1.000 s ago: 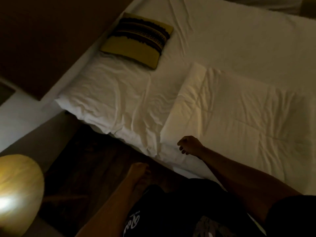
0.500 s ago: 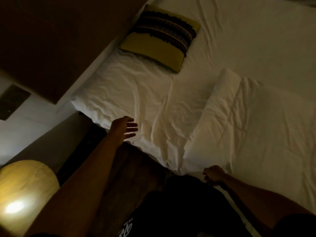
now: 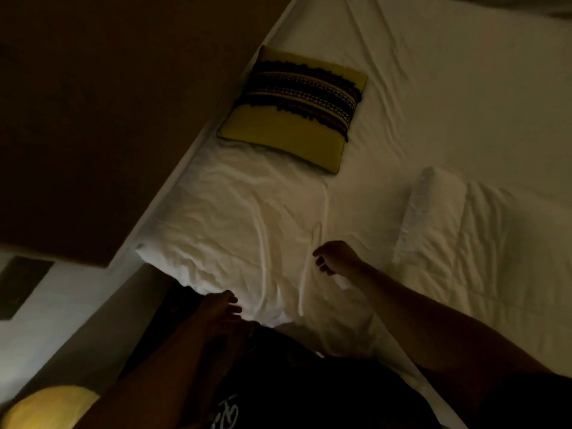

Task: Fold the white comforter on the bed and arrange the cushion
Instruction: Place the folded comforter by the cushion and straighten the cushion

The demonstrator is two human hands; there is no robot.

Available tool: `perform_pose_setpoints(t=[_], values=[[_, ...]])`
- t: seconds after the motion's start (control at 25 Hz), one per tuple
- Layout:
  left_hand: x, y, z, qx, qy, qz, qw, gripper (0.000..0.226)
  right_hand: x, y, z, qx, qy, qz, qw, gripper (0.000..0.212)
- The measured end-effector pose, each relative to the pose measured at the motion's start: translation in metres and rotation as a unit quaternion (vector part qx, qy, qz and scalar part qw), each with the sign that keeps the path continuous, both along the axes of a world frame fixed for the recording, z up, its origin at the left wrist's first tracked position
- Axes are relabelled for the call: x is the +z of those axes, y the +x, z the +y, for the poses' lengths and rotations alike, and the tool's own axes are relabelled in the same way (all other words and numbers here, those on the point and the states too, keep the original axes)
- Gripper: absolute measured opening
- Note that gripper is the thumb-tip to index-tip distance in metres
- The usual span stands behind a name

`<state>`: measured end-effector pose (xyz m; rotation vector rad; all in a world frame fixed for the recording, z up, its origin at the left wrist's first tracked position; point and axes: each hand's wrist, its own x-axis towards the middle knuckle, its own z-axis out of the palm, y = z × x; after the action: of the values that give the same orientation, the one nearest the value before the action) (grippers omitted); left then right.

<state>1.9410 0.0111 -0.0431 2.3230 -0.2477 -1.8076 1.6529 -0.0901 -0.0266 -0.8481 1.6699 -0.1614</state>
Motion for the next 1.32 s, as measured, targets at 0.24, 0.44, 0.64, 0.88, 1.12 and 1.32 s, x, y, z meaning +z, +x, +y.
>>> perform_pose_setpoints(t=[0.24, 0.44, 0.64, 0.88, 1.12, 1.32], values=[[-0.014, 0.065, -0.114, -0.111, -0.015, 0.025, 0.993, 0.026, 0.006, 0.070, -0.074, -0.067, -0.019, 0.002, 0.998, 0.016], [-0.016, 0.108, -0.191, -0.178, -0.034, 0.031, 0.983, 0.028, -0.015, 0.109, -0.068, -0.040, 0.001, 0.091, 0.995, 0.021], [-0.017, 0.115, -0.279, -0.161, -0.103, 0.021, 0.981, 0.037, -0.032, 0.119, -0.101, -0.054, -0.063, 0.167, 0.982, 0.028], [-0.026, 0.103, -0.384, -0.227, -0.181, -0.041, 0.956, 0.034, -0.058, 0.097, -0.179, -0.059, -0.072, 0.236, 0.967, 0.041], [-0.062, 0.076, -0.482, -0.378, -0.282, -0.203, 0.858, 0.053, -0.098, 0.052, -0.266, -0.126, -0.130, 0.245, 0.953, 0.050], [-0.116, 0.066, -0.585, -0.382, -0.378, -0.252, 0.805, 0.073, -0.138, 0.009, -0.356, -0.156, -0.200, 0.245, 0.936, 0.065]])
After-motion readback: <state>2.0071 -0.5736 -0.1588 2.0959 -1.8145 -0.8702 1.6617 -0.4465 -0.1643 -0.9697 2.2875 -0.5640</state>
